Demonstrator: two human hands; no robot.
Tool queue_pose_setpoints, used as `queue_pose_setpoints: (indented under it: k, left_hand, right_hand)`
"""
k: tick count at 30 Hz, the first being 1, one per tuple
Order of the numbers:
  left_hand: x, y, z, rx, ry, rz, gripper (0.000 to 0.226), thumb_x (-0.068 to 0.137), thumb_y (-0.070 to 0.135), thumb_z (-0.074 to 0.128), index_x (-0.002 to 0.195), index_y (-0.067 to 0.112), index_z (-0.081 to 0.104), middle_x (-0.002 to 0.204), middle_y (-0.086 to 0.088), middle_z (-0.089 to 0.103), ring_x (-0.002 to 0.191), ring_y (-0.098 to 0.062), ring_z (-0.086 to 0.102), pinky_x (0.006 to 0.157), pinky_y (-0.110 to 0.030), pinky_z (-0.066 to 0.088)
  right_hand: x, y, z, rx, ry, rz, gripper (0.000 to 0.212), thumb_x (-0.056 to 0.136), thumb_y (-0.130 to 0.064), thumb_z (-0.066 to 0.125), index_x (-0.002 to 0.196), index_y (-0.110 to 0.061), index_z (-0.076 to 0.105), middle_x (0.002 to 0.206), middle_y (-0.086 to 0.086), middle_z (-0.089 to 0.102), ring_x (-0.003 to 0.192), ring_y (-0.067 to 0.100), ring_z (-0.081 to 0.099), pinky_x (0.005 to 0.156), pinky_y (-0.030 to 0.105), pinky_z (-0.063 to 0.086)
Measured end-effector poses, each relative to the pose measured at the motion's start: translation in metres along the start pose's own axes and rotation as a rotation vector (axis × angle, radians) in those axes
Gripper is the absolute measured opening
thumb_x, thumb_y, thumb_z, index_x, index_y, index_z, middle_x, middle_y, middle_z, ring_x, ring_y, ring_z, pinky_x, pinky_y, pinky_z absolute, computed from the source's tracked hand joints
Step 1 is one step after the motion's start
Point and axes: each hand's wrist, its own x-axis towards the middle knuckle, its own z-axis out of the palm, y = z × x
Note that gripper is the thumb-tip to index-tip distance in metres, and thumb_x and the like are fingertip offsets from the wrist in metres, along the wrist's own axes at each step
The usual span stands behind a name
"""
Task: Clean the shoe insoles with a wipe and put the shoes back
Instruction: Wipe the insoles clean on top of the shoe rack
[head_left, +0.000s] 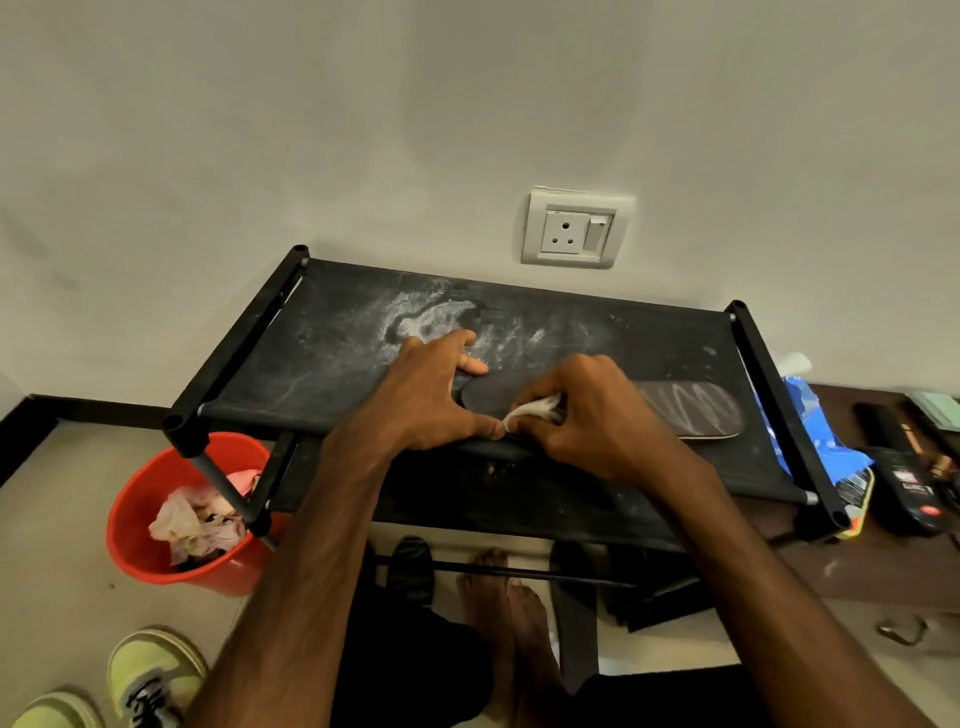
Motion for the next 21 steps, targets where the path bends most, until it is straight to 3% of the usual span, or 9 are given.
queue_pose_setpoints:
  k: [5,9,13,17,21]
  left_hand:
    - [0.0,-0.005,0.001,0.018,-0.007,0.034,0.097,0.068,0.049,0.089,0.15,0.026,0.041,0.13,0.02,0.06,0.13,-0.015,0.04,0.108,-0.039,0.039]
    - [-0.001,-0.005,-0.001,0.07,0.017,0.089,0.091,0.07,0.054,0.085,0.147,0.031,0.043,0.126,0.023,0.059,0.128,-0.014,0.037,0.104,-0.035,0.038]
    - [0.001,0.017,0.014,0.123,0.08,0.156,0.092,0.068,0.066,0.079,0.147,0.034,0.043,0.139,0.016,0.052,0.13,-0.015,0.032,0.11,-0.044,0.034]
    - [0.01,0.043,0.039,0.222,0.117,0.239,0.101,0.067,0.078,0.071,0.15,0.03,0.038,0.147,0.009,0.045,0.134,-0.018,0.032,0.113,-0.048,0.031]
    - [0.023,0.048,0.049,0.301,0.047,0.249,0.103,0.066,0.083,0.066,0.15,0.031,0.037,0.147,0.009,0.047,0.136,-0.018,0.034,0.114,-0.045,0.029]
  right_hand:
    - [-0.002,0.023,-0.011,0.169,0.247,0.079,0.01,0.084,-0.031,0.083,0.094,-0.031,0.084,0.083,-0.011,0.078,0.075,0.003,0.071,0.073,0.036,0.061]
    - [-0.006,0.048,-0.026,0.204,0.45,0.197,0.01,0.084,-0.037,0.083,0.09,-0.029,0.084,0.074,-0.014,0.075,0.069,-0.003,0.068,0.067,0.026,0.057]
    - [-0.013,0.064,-0.031,0.174,0.435,0.26,0.013,0.085,-0.037,0.082,0.094,-0.028,0.083,0.083,-0.008,0.078,0.078,0.008,0.072,0.075,0.039,0.061]
    - [-0.017,0.067,-0.032,0.146,0.398,0.263,0.009,0.085,-0.035,0.08,0.094,-0.033,0.082,0.086,-0.01,0.078,0.08,0.008,0.071,0.078,0.04,0.061]
    - [-0.019,0.066,-0.033,0.165,0.359,0.258,0.011,0.087,-0.033,0.08,0.098,-0.03,0.082,0.092,-0.009,0.078,0.087,0.01,0.072,0.083,0.042,0.061]
